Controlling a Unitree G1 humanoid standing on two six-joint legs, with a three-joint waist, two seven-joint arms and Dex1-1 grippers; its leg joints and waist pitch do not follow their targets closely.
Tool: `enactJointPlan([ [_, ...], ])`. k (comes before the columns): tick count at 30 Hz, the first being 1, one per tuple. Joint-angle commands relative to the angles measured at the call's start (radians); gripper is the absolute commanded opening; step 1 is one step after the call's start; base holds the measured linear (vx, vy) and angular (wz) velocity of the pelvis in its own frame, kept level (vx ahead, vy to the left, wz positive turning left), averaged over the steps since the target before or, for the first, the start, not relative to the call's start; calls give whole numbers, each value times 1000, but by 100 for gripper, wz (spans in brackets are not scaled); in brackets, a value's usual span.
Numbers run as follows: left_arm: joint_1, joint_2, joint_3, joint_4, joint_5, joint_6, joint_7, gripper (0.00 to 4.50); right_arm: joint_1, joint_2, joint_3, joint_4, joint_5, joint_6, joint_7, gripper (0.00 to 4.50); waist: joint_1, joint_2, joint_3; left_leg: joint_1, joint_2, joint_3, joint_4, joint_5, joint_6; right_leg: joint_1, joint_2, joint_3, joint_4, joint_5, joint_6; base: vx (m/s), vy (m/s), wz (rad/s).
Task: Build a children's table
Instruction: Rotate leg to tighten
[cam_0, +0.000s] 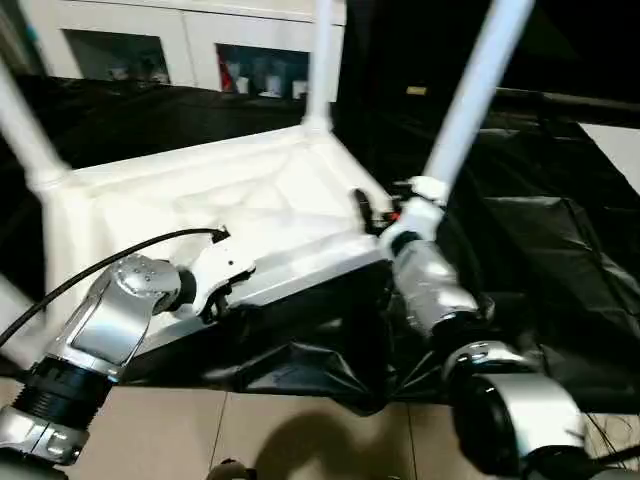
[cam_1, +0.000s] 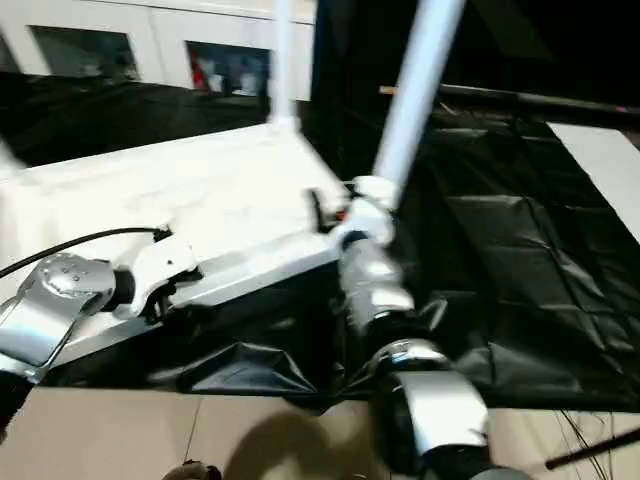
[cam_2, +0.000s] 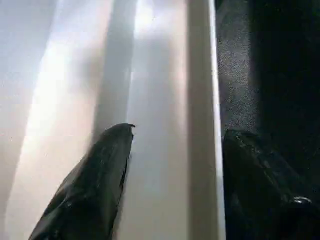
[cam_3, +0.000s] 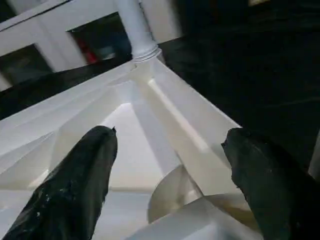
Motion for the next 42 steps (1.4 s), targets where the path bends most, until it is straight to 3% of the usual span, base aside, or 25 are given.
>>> enactJointPlan([
  [1,-19,12,18,22,19,-1,34,332,-4,-64,-56,15,20,-42,-54,379,-13,21,-73,41,-1,5,-69,-225,-43,32,-12,12,-55,-69,-177,0,0,0],
  [8,-38,-5,24,65,29,-57,96,332,-7,-116,-88,38,19,-68,-78,379,-13,19,-76,34,-5,3,-66,-209,-39,37,-12,11,-53,-69,-170,0,0,0],
  [16,-72,-42,29,118,36,-133,171,332,-11,-147,-92,53,16,-87,-80,379,-12,17,-80,31,-6,5,-59,-174,-19,40,-7,9,-47,-4,-190,0,0,0],
  [22,-82,-69,29,166,35,-230,227,332,-15,-174,-98,64,5,-101,-86,379,-12,17,-80,31,-4,4,-59,-197,-19,41,-10,8,-50,-39,-189,0,0,0],
  [25,-67,-72,46,149,0,-258,202,332,-17,-198,-95,73,-3,-106,-87,379,-10,15,-80,31,-4,6,-56,-180,-15,40,-9,8,-48,-14,-199,0,0,0],
  [29,-32,-94,123,76,-153,-260,110,332,-24,-223,-105,83,-2,-101,-77,379,-8,14,-81,29,-4,6,-55,-171,-15,43,-10,8,-42,12,-214,0,0,0],
  [32,10,-92,173,-23,-288,-197,12,332,-26,-213,-90,75,-6,-93,-32,379,-11,13,-80,27,-5,6,-55,-182,-13,44,-10,7,-41,-2,-214,0,0,0],
  [33,39,-68,194,-79,-363,-145,-52,332,-24,-201,-70,66,-19,-94,2,379,-13,14,-79,28,-4,6,-55,-193,-14,41,-11,7,-41,-17,-219,0,0,0],
  [36,92,3,219,-139,-431,-66,-140,332,-15,-177,-25,45,-46,-96,73,379,-24,18,-74,27,-4,6,-59,-215,-12,38,-7,7,-46,-52,-215,0,0,0],
  [37,107,26,225,-153,-444,-48,-160,332,-12,-170,-11,38,-54,-98,94,379,-34,16,-72,23,-5,5,-61,-231,-16,39,-7,6,-49,-82,-210,0,0,0],
  [38,120,45,231,-161,-451,-39,-173,332,-8,-165,-1,33,-58,-96,109,379,-37,17,-72,27,-5,5,-61,-243,-18,37,-5,7,-51,-100,-208,0,0,0],
  [41,212,175,281,-196,-462,16,-238,332,28,-138,58,-12,-86,-96,196,379,-55,27,-68,32,-1,1,-66,-286,-28,31,-5,8,-57,-149,-205,0,0,0],
  [42,212,175,281,-196,-462,16,-238,332,28,-138,58,-12,-86,-96,196,379,-54,28,-68,34,0,1,-65,-289,-30,30,-6,9,-57,-142,-207,0,0,0],
])
